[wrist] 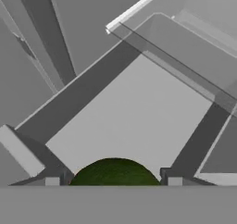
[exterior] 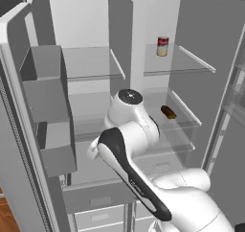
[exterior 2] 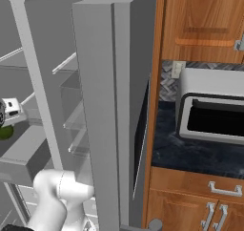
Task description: Take the sweet potato and lime from the fridge shelf and place them in the freezer drawer to begin freezing them.
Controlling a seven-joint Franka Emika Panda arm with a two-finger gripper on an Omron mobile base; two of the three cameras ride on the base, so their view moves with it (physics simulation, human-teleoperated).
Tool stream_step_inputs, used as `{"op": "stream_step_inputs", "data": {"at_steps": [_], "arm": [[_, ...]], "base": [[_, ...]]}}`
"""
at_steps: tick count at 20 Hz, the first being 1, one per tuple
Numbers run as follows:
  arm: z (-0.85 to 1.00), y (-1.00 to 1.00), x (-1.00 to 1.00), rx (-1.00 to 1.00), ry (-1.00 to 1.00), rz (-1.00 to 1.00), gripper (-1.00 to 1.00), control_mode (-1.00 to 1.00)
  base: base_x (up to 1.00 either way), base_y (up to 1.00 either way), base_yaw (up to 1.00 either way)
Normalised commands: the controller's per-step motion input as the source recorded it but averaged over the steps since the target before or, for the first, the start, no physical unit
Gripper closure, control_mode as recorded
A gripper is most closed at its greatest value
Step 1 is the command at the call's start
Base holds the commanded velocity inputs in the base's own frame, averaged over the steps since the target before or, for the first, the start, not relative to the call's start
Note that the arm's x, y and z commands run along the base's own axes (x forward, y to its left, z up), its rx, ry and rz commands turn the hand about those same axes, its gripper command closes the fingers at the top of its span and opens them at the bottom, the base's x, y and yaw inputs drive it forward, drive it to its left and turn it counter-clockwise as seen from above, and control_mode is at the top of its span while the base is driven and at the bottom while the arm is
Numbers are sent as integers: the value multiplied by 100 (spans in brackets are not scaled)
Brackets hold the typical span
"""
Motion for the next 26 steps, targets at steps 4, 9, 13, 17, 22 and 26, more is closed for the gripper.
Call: {"op": "stream_step_inputs", "data": {"at_steps": [4, 9, 13, 17, 22, 26], "arm": [[-54, 45, 58, -4, 3, 0, 100, -100], [-62, 33, 60, -7, 4, 0, 100, -100], [-54, 24, 49, -3, 5, 0, 100, -100], [-60, 13, 43, -5, 5, 0, 100, -100], [-59, 6, 41, -5, 5, 0, -100, -100], [-28, 0, 33, 0, -1, 0, -100, -100]], "base": [[0, 0, 0], [0, 0, 0], [0, 0, 0], [0, 0, 0], [0, 0, 0], [0, 0, 0]]}}
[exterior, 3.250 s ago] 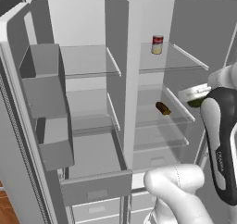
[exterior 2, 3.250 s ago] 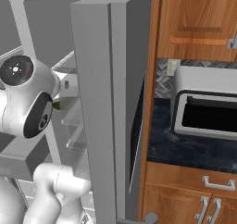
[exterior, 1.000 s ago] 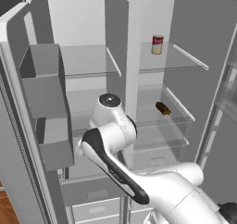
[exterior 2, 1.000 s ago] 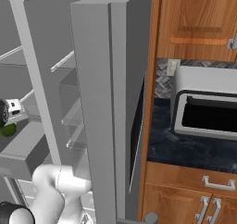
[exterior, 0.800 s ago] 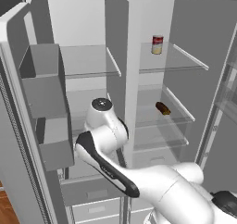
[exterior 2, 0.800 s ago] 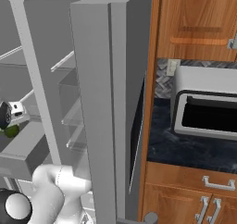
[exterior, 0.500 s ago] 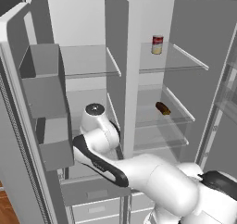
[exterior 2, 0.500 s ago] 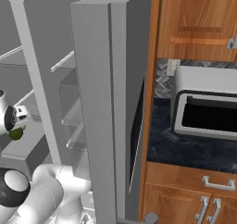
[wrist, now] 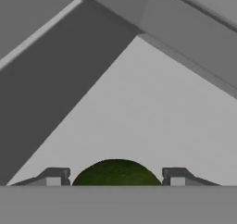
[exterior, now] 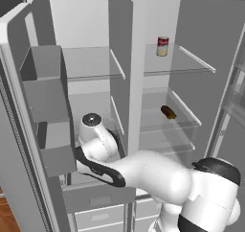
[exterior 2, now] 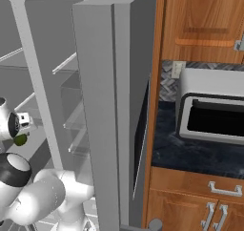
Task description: Take the sweet potato and lime from the fridge shelf and place them in the freezer drawer to begin freezing them.
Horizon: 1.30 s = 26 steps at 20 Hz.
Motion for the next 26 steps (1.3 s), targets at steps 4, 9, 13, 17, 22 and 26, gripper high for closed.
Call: {"op": "stream_step_inputs", "data": {"at_steps": [4, 9, 13, 17, 22, 26], "arm": [[-3, 0, 1, 0, -2, 0, -100, -100], [0, 0, 0, 2, 0, 0, -100, -100], [24, 0, -16, 9, 0, -3, -100, -100], [83, -2, -73, 17, -6, -13, -100, -100], [66, -54, -100, 13, -5, -16, -100, -100], [45, -92, -100, 10, -8, -19, -100, -100]], "base": [[0, 0, 0], [0, 0, 0], [0, 0, 0], [0, 0, 0], [0, 0, 0], [0, 0, 0]]}}
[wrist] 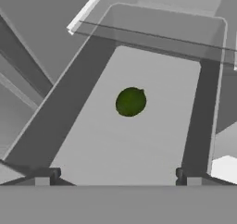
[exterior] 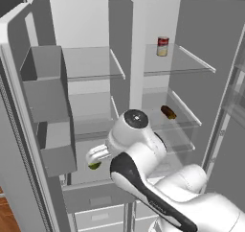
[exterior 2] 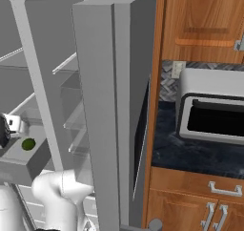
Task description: Take the sweet potato and lime from the fridge shelf and place them in the freezer drawer to begin freezing them.
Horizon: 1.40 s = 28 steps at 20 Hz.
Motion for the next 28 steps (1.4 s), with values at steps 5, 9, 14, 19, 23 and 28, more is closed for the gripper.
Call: {"op": "stream_step_inputs", "data": {"at_steps": [5, 9, 14, 19, 23, 28], "arm": [[15, -100, -91, 4, -11, -23, -100, -100], [30, -100, -45, 2, -12, -26, -100, -100], [49, -96, 3, 2, -5, -26, -100, -100], [16, -75, 65, 0, 1, -13, -100, -100], [-2, -57, 89, 0, 7, -7, -100, -100], [-5, -60, 69, 0, 4, -1, -100, -100]], "base": [[0, 0, 0], [0, 0, 0], [0, 0, 0], [0, 0, 0], [0, 0, 0], [0, 0, 0]]}}
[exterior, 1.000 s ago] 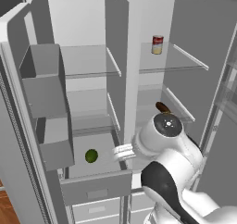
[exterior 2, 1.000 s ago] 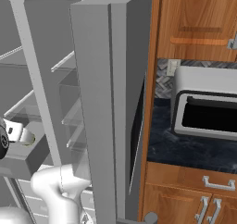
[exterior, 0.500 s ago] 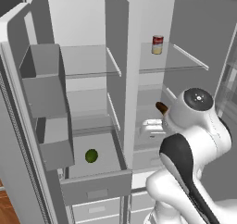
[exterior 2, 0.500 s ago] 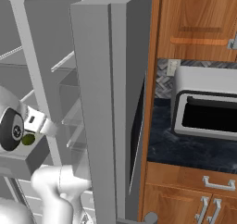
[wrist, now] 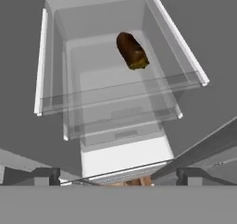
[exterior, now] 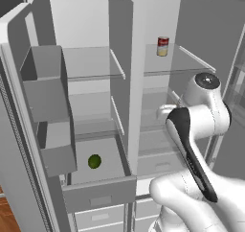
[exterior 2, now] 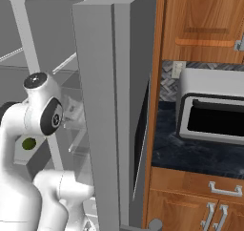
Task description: Take the sweet potato and lime from the fridge shelf and place them in the freezer drawer to begin freezing them.
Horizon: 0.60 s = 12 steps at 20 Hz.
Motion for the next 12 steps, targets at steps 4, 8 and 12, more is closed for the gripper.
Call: {"op": "stream_step_inputs", "data": {"at_steps": [4, 8, 12], "arm": [[-18, -32, 46, -1, 0, 0, -100, -100], [-31, -35, 73, 0, 0, 0, -100, -100], [-34, -15, 71, -3, 1, 0, -100, -100]], "base": [[0, 0, 0], [0, 0, 0], [0, 0, 0]]}}
